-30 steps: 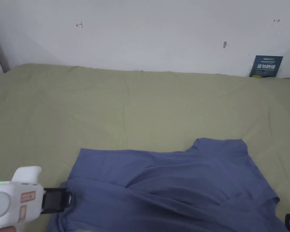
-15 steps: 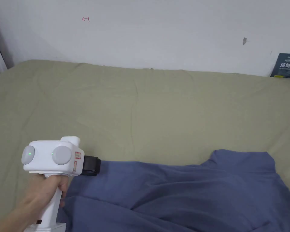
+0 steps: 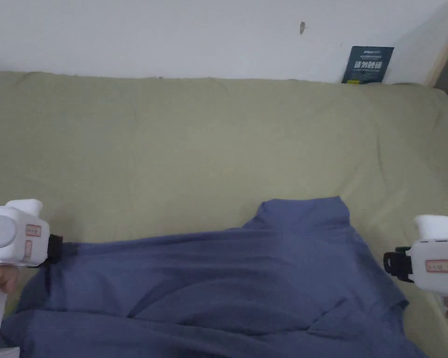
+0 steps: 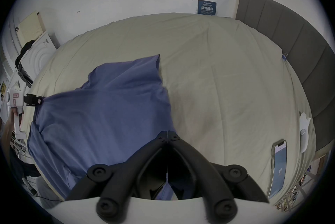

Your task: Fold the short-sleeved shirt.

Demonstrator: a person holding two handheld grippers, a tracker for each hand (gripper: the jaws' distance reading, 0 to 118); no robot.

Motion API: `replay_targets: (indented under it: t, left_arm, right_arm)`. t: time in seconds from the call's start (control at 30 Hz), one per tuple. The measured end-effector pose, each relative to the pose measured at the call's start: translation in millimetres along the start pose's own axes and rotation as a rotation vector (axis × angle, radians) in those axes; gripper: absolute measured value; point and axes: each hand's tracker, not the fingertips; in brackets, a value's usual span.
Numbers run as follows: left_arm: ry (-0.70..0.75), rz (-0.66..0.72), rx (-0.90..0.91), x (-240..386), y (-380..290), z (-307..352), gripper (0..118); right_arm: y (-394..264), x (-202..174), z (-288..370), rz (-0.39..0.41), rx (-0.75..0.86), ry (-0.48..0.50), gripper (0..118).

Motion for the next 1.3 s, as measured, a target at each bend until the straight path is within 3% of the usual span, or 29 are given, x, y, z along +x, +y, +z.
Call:
replay_targets:
  t: [0.03, 0.07, 0.1, 0.13, 0.27, 0.43, 0.53, 0.57, 0.6, 0.63, 0.7, 0.8, 0.97, 1.23, 1.3]
  left_arm:
    - [0.002, -0.009, 0.004, 0.9, -0.9, -0.2, 0]
    - [0.003, -0.01, 0.004, 1.1, -1.0, -0.5, 0]
    - [0.044, -0.025, -0.001, -0.1, -0.9, 0.2, 0]
    - [0.04, -0.023, -0.008, 0.2, -1.5, -0.3, 0]
    - [0.013, -0.009, -0.026, 4.5, -1.5, -6.8, 0]
    - [0.014, -0.018, -0.03, -0.8, 0.7, -16.4, 0]
    - [0.01, -0.014, -0.027, -7.1, 1.2, -18.2, 0]
    - [0.008, -0.012, -0.026, -9.0, 0.0, -17.6, 0]
    - [0.003, 0.001, -0.02, -11.7, -2.5, -16.1, 0]
    - [0.001, 0.005, -0.016, -13.3, -5.5, -14.1, 0]
    - [-0.008, 0.016, -0.01, 14.2, -9.3, 7.6, 0]
    - [-0.021, 0.026, 0.015, 13.6, -13.6, 28.1, 0]
    - [-0.063, 0.048, 0.066, 4.0, -21.4, 68.3, 0]
    - [-0.113, 0.039, 0.137, -14.6, -65.1, 134.8, 0]
    - [-0.12, 0.028, 0.147, -10.1, -52.3, 119.8, 0]
  right_arm:
    - [6.4, -0.1, -3.6, -0.002, 0.007, 0.001, 14]
    - [13.5, 1.0, -8.2, -0.004, 0.006, -0.001, 45]
    - [21.8, 2.8, -16.1, -0.01, -0.021, 0.003, 89]
    - [28.2, 4.0, -27.6, -0.015, -0.083, 0.011, 118]
    - [47.8, -5.4, -69.2, 0.034, -0.111, -0.02, 118]
    - [60.4, -12.6, -103.0, 0.023, -0.144, 0.011, 116]
    - [62.1, -15.3, -110.3, 0.027, -0.132, 0.021, 84]
    - [63.1, -16.9, -105.5, 0.033, -0.129, 0.001, 84]
    - [62.1, -17.7, -101.1, 0.05, -0.116, -0.024, 55]
    - [62.5, -16.7, -96.3, 0.043, -0.111, 0.038, 41]
    - [62.8, -18.4, -80.8, 0.037, -0.102, 0.048, 5]
    - [62.0, -22.5, -54.4, 0.082, -0.058, 0.05, 4]
    - [55.4, -17.1, 10.3, 0.046, 0.028, 0.09, 4]
    - [5.5, -11.5, 98.9, 0.06, 0.114, 0.126, 4]
    - [-11.5, -9.5, 115.5, 0.057, 0.118, 0.143, 4]
